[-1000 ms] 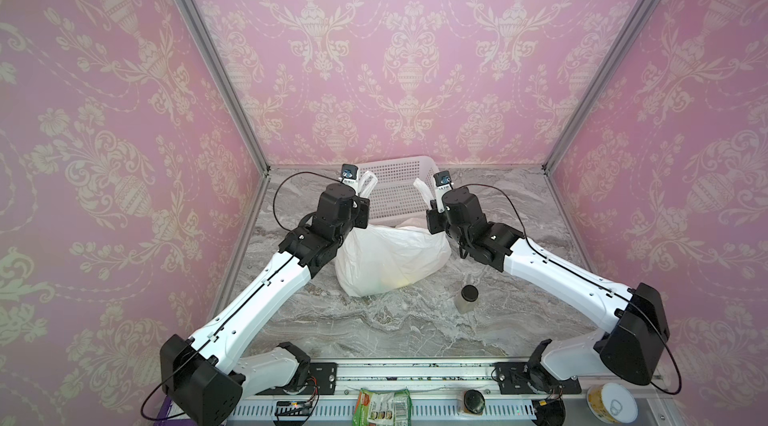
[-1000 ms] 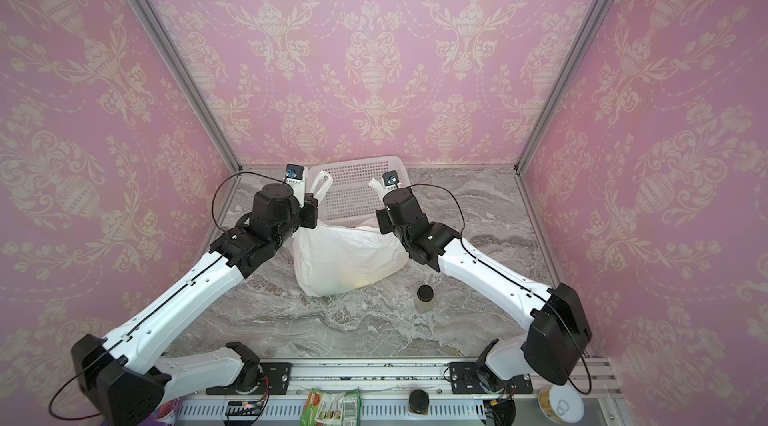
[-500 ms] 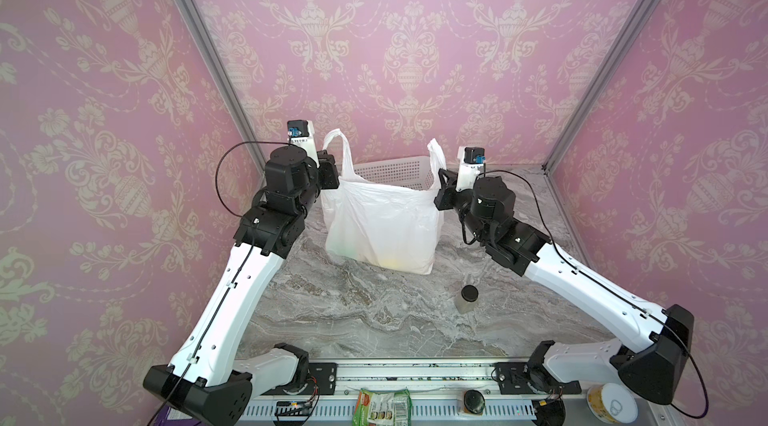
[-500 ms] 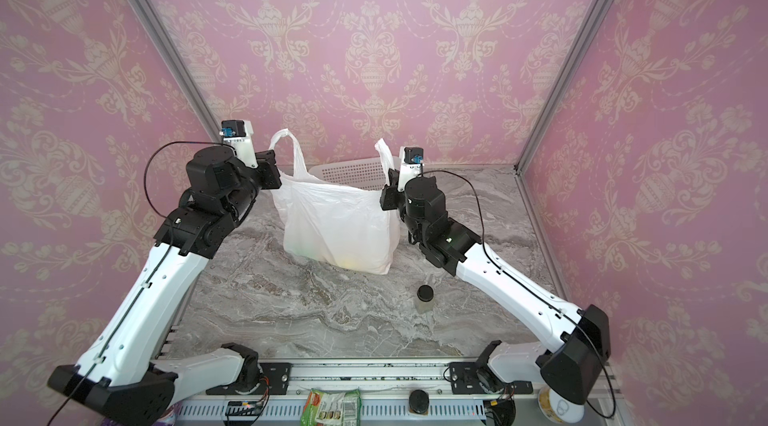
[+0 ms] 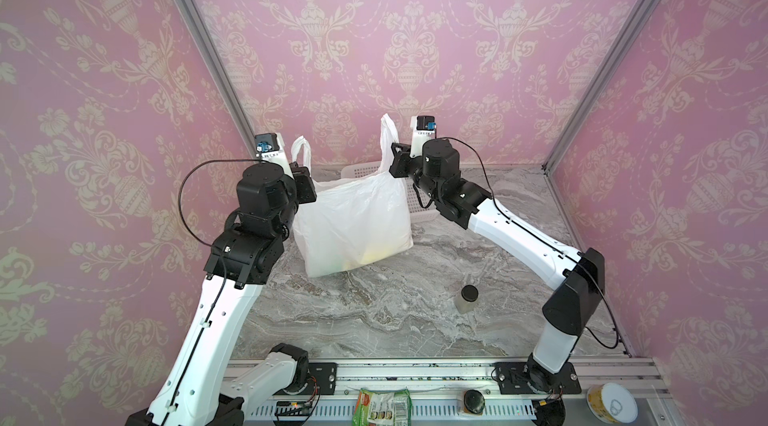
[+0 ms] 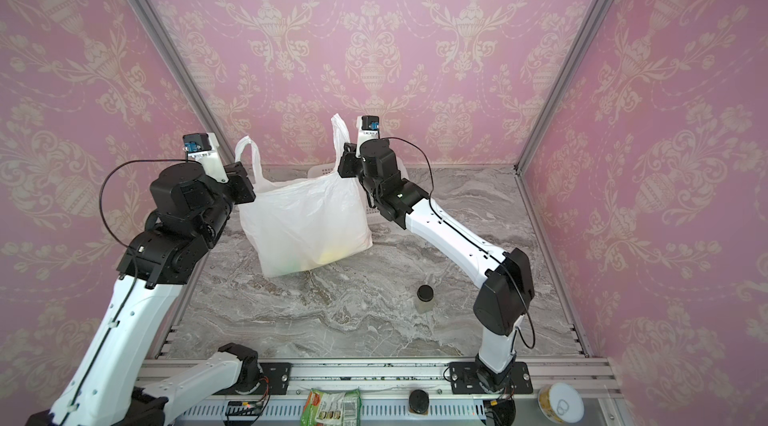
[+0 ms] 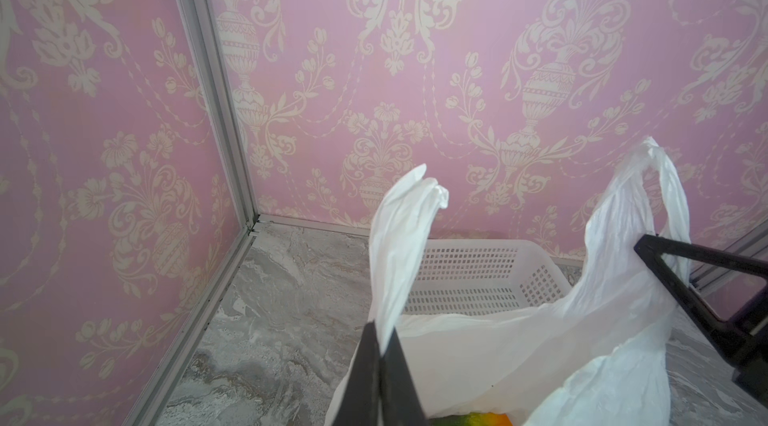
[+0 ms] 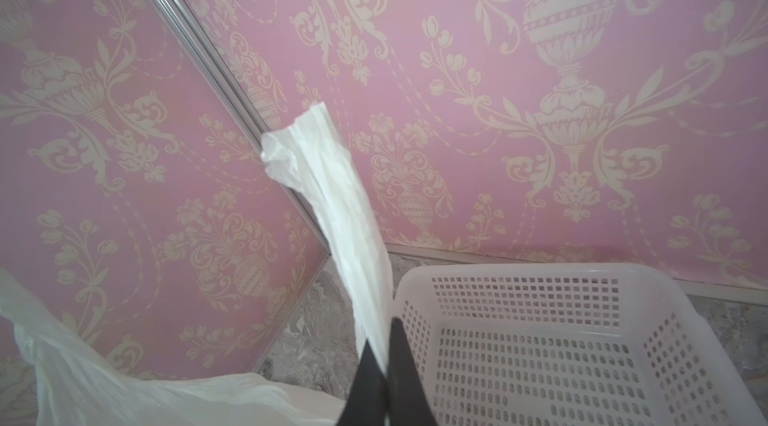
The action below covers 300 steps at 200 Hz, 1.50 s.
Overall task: Untie the knot of the plastic bag and take out the fruit
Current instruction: 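Release the handle and move the right gripper to the white basket rim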
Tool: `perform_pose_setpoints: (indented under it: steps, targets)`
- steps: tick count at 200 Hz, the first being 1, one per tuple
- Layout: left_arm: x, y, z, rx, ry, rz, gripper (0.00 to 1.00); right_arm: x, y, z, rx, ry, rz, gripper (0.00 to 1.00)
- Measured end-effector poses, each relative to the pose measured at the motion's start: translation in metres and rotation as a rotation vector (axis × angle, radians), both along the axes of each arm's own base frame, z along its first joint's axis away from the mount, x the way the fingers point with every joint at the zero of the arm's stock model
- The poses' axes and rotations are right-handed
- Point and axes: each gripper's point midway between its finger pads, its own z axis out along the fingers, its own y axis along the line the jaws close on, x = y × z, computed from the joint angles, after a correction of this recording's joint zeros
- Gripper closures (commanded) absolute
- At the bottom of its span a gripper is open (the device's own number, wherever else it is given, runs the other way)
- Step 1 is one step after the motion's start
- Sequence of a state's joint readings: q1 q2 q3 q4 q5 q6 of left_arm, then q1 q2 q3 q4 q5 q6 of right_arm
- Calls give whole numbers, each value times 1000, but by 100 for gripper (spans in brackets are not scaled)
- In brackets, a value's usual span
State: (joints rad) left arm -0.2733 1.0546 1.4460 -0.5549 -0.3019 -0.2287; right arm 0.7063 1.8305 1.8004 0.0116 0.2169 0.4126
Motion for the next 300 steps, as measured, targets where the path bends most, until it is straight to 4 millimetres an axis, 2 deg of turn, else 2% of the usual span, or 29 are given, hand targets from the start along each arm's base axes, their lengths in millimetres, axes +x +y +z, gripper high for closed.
perform_pose_setpoints:
  steps: [23, 50, 59, 90, 101, 110, 123, 136, 154, 181, 192, 204, 219, 245, 275, 300]
  targets:
    - [-6, -6, -23, -24, 51, -40, 100, 5, 10, -18, -24, 38, 25, 100]
    - [-27, -17, -46, -83, 97, -119, 100, 5, 12, -27, -30, 49, 43, 100]
    - [-35, -20, -52, -107, 101, -142, 100, 5, 14, -31, -29, 53, 64, 88]
    - [-57, -23, -67, -159, 106, -179, 100, 5, 20, -45, -65, 65, 136, 32]
    - [-59, -22, -70, -164, 108, -179, 100, 7, 13, -54, -90, 72, 119, 21]
    - [-58, -22, -75, -164, 114, -178, 100, 6, 7, -65, -122, 84, 110, 16]
    - [-56, -23, -86, -164, 129, -174, 100, 3, -14, -88, -160, 123, 78, 12]
    - [-53, -21, -100, -154, 156, -156, 100, 3, -47, -107, -179, 165, 31, 9]
    - [-47, -17, -116, -135, 196, -121, 100, 10, -114, -129, -164, 225, -79, 7]
    - [-42, -13, -128, -119, 220, -92, 100, 32, -203, -144, -90, 277, -235, 7]
    - [-41, -13, -129, -117, 220, -89, 100, 40, -225, -151, -61, 301, -270, 8]
    - [-41, -11, -130, -110, 218, -82, 100, 51, -238, -160, -45, 332, -289, 9]
    - [-42, -9, -128, -106, 211, -76, 100, 71, -239, -174, -42, 380, -288, 12]
    - [-45, -6, -123, -103, 189, -67, 100, 104, -217, -209, -55, 463, -235, 13]
    - [-48, -5, -117, -105, 168, -67, 100, 112, -191, -260, -109, 591, -183, 14]
    - [-49, -5, -116, -106, 162, -68, 100, 120, -173, -278, -179, 648, -166, 19]
